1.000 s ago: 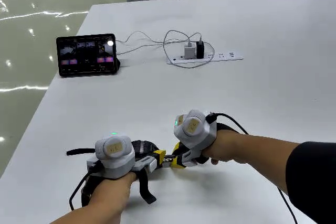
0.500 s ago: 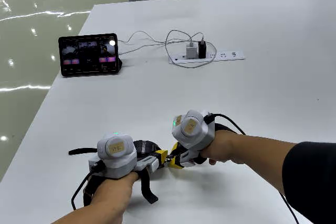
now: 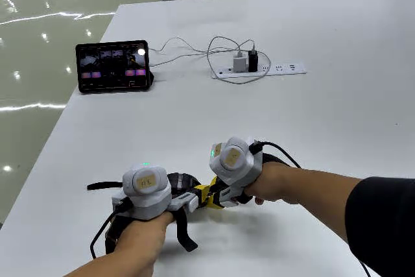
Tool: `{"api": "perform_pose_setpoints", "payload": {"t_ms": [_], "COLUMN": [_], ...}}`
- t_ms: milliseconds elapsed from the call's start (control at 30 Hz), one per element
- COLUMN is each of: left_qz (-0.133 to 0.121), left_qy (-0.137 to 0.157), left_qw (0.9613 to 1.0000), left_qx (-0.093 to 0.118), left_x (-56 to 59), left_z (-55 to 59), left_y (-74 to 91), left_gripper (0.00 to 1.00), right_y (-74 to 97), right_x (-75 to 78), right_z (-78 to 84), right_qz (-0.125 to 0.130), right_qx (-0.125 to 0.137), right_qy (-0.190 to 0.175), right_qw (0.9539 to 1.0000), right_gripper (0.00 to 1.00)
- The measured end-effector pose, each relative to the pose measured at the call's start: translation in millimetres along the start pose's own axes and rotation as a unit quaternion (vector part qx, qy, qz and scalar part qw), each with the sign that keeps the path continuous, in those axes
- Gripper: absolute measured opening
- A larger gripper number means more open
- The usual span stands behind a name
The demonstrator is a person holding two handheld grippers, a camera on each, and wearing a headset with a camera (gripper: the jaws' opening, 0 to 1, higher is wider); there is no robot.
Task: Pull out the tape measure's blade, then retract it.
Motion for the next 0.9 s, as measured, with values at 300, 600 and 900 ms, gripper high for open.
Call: {"api": "perform_pose_setpoints", "payload": {"t_ms": [300,600,900], "left_qz": [0.0,0.0,0.004], "left_qy": [-0.001,-0.004,-0.029], "left_qw": [1.0,0.9999,0.9991], "left_qx": [-0.001,-0.016,-0.031], "left_x": [1.0,0.9,1.4], "left_z": [0.1,-3.5,-2.8], "left_y": [-0.2,-2.6,-3.4], "left_gripper": [0.62,0.64,0.65], "right_y": [1.0,1.4,6.2], "right_x": [-0.9,-1.6,-2.7], "right_z": [0.5,0.7,4.6], "right_qz": [0.002,0.009,0.015], "right_qx": [0.003,0.005,-0.006], "right_qy": [-0.001,-0.012,-0.019], "right_qw": [1.0,0.9999,0.9997], "right_gripper": [0.12,0.12,0.13]}}
Point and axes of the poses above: the centre of the closed fingertips' face, and the gripper's own axes: y roughly backward along the fingers, x roughly to its right, z roughly out of its underside, the point moved 7 cm from there along y, roughly backward along the fingers, and after that the axes turned 1 degree about x, right-handed, at the moved point
